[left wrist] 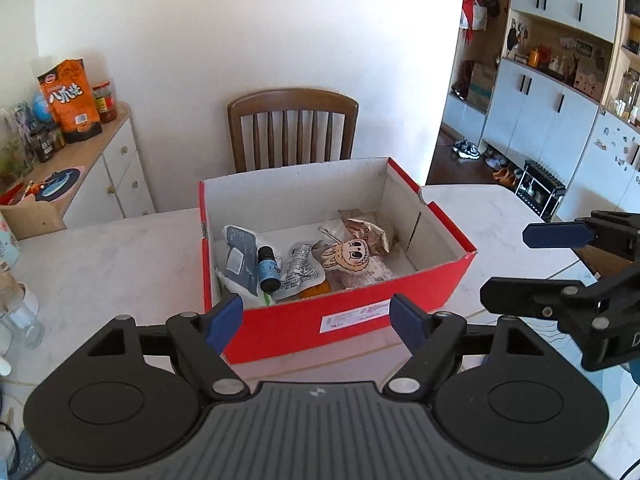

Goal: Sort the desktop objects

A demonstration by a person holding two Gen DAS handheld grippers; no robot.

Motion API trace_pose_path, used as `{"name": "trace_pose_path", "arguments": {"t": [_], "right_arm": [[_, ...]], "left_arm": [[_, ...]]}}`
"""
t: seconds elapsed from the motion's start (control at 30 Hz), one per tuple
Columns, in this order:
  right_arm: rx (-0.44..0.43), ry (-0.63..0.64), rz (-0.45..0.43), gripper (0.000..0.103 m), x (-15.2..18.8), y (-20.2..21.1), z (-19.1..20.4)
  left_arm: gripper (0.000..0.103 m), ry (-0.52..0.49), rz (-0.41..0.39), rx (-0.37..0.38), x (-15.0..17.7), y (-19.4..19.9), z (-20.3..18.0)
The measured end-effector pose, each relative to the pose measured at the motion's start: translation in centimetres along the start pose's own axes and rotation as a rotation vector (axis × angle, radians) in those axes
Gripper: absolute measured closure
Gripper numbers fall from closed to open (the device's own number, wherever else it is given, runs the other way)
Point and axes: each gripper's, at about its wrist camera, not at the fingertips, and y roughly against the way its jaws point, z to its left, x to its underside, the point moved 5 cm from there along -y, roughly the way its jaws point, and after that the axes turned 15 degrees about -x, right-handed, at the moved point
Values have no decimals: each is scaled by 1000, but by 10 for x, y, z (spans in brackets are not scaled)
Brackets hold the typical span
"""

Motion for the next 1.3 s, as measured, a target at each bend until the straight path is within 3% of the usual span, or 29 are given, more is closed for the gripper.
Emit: {"name": "trace_pose_path", "arguments": {"t": [0.3, 1.3], "right_arm": [[-35, -13, -39, 1, 5, 26, 17], [-30, -46, -89, 1, 22, 58, 35]], "left_arm": [[23, 21, -9, -19, 10, 29, 5], [22, 4, -49, -52, 16, 58, 6]]}}
